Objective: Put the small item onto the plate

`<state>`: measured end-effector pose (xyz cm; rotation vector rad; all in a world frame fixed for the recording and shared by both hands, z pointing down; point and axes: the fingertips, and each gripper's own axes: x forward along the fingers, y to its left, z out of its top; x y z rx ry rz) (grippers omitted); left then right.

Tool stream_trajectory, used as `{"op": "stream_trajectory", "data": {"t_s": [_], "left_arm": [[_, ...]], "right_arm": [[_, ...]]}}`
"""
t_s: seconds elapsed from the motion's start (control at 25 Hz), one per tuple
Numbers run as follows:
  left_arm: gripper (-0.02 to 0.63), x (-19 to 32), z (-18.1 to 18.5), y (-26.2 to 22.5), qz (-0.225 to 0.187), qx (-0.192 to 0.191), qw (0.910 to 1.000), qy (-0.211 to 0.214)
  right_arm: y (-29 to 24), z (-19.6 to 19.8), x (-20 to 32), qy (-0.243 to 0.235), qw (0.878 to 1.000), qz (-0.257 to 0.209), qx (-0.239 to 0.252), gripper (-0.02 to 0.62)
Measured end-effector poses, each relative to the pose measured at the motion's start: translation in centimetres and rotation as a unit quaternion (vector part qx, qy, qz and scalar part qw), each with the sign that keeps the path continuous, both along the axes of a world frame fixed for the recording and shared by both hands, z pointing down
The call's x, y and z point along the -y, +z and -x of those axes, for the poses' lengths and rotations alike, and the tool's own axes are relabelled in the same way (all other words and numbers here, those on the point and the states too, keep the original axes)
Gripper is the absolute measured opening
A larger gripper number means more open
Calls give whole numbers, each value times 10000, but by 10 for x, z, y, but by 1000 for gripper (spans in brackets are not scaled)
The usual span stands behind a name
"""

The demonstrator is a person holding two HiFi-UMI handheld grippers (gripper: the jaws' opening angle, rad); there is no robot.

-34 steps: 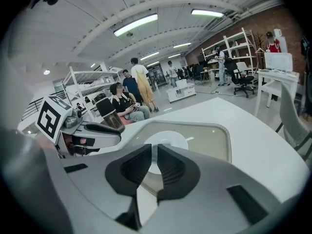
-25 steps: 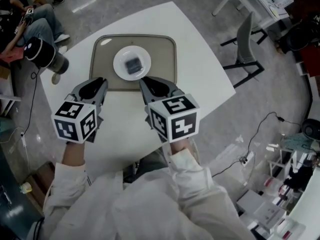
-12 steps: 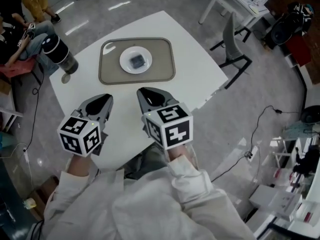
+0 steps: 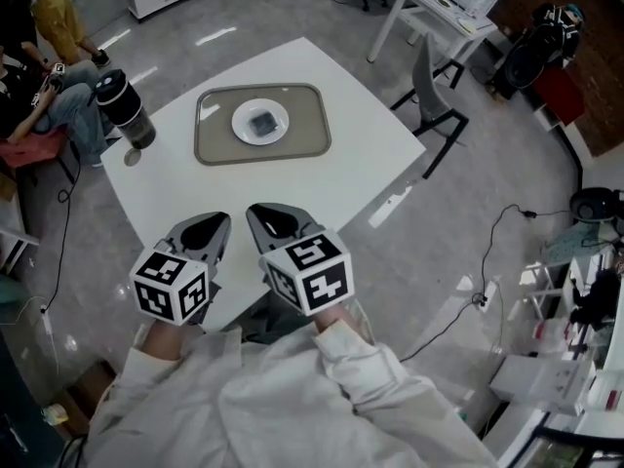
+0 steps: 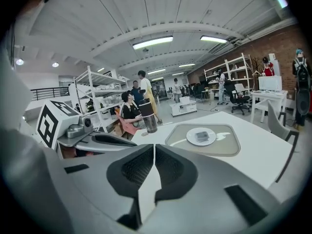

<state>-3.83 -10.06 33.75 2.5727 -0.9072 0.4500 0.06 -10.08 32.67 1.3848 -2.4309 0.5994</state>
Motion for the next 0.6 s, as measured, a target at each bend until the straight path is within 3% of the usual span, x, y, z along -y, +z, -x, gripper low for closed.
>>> {"op": "stream_trajectory", "data": {"t_s": [0.24, 0.36, 0.6], "left_arm": [[23, -17, -3, -4, 152, -361, 9991, -139], [24, -20, 1, 1, 275, -459, 9983, -218], [15, -32, -19, -4, 513, -1047, 9932, 22]], "right_arm": [[0, 6, -22, -568, 9980, -248, -83, 20], [5, 10, -29, -609, 9979, -203, 45, 20], [5, -1, -39, -783, 9962, -317, 189, 20]]}}
